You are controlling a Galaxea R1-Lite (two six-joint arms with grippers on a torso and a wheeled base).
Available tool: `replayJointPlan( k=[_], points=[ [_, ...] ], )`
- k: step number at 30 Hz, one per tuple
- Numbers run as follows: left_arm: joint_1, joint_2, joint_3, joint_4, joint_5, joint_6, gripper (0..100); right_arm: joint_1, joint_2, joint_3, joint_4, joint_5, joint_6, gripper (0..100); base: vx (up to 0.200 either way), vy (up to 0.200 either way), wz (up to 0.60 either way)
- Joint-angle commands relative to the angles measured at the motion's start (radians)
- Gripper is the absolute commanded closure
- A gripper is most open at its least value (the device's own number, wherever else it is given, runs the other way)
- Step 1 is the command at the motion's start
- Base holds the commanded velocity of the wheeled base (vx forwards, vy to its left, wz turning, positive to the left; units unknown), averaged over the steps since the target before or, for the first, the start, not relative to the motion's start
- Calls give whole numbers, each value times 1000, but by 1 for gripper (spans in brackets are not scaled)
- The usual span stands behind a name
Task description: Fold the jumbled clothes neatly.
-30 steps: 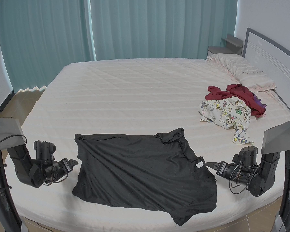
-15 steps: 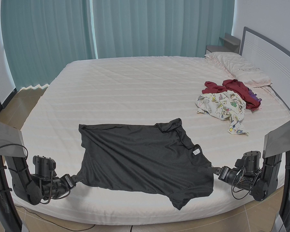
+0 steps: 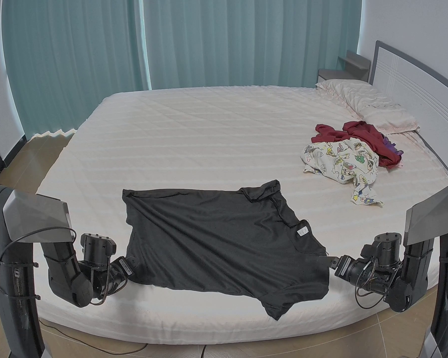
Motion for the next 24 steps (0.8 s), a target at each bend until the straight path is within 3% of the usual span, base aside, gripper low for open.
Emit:
replayJointPlan(
  k=[1, 4, 5, 10, 24],
  points=[
    [-28, 77, -60, 1, 27, 10, 0, 9, 5, 0, -17, 0, 1, 0, 0, 0, 0],
    [-33, 87, -86, 30, 35, 65, 0, 21, 29, 15, -51, 0, -1, 0, 0, 0, 0],
    [-33, 87, -87, 36, 35, 71, 100, 22, 31, 17, -54, 0, -1, 0, 0, 0, 0],
    [-34, 64, -89, 175, 50, 88, 100, 48, 82, 11, -60, -3, -4, 0, 0, 0, 0],
    [30, -165, 183, 171, 50, 122, 100, 39, 118, -11, -49, -3, -14, 0, 0, 0, 0]
  ],
)
